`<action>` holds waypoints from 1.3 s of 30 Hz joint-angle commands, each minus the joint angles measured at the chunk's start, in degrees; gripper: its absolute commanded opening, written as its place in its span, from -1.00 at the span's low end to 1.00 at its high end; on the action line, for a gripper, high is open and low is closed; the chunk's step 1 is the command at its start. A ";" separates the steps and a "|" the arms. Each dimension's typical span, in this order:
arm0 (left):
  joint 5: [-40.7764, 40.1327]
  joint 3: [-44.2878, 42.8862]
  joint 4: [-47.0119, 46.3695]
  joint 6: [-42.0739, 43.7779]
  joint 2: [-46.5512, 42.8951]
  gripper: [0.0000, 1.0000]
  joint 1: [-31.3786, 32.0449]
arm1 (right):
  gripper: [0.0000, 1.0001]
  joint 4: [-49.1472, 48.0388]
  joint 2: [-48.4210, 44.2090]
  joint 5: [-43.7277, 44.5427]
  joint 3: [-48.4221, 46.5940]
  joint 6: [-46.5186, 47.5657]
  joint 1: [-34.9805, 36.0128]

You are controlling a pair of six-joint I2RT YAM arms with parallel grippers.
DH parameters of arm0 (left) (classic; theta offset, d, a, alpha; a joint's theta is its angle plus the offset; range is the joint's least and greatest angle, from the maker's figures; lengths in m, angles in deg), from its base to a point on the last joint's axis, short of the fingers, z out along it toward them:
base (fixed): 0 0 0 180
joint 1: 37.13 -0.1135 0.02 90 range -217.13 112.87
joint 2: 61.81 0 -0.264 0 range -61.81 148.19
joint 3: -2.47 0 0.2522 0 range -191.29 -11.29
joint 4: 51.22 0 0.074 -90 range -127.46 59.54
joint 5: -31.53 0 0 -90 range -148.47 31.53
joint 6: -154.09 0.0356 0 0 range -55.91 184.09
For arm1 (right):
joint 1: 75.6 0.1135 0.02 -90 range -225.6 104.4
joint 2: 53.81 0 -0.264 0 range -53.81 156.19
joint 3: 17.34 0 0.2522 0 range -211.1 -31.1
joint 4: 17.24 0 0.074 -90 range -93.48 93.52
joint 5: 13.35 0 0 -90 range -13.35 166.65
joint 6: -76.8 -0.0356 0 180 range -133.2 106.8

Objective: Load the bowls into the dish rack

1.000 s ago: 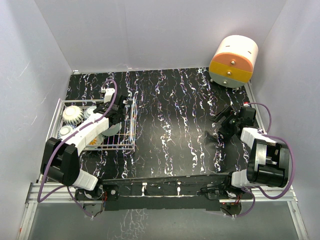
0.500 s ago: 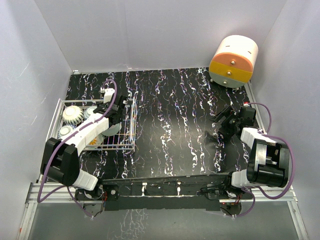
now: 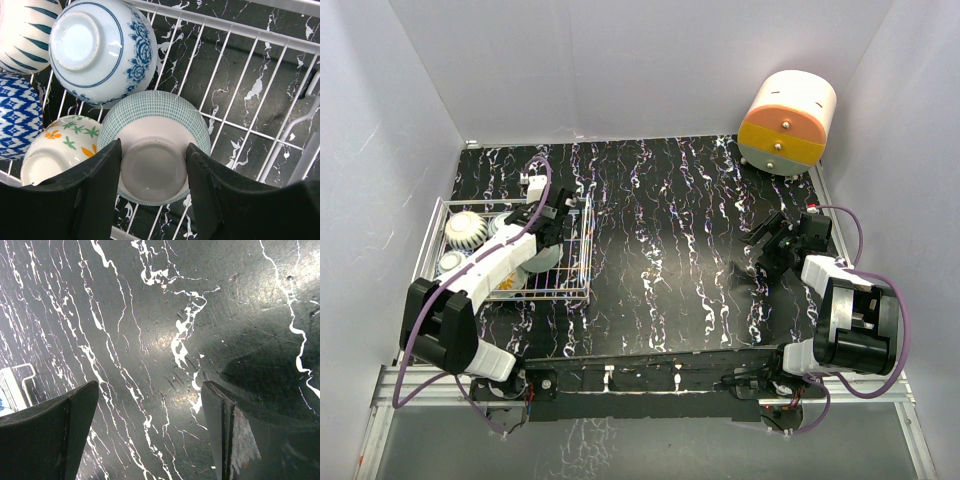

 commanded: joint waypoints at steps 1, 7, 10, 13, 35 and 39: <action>-1.24 -4.05 2.26 -0.21 -5.96 -0.56 0.15 | 0.73 -2.95 -0.07 0.64 -0.48 0.55 0.18; 0.20 -4.30 1.11 -0.86 -7.80 -0.56 0.14 | 0.73 -2.95 -0.16 0.70 -0.44 0.60 0.18; 2.32 -2.75 -1.26 -1.62 -8.28 -0.55 0.16 | 0.73 -2.86 -0.26 0.70 -0.43 0.69 0.18; 4.54 -1.21 -3.02 -3.00 -8.14 -0.55 0.10 | 0.73 -2.69 -0.34 0.79 -0.51 0.76 0.18; 7.67 7.57 -10.86 -8.02 -4.17 -0.34 0.07 | 0.73 -2.42 -0.42 0.70 -0.62 0.90 0.18; 7.46 7.34 -10.54 -7.98 -4.17 0.07 0.07 | 0.75 -2.38 -0.72 0.96 -0.53 1.02 0.18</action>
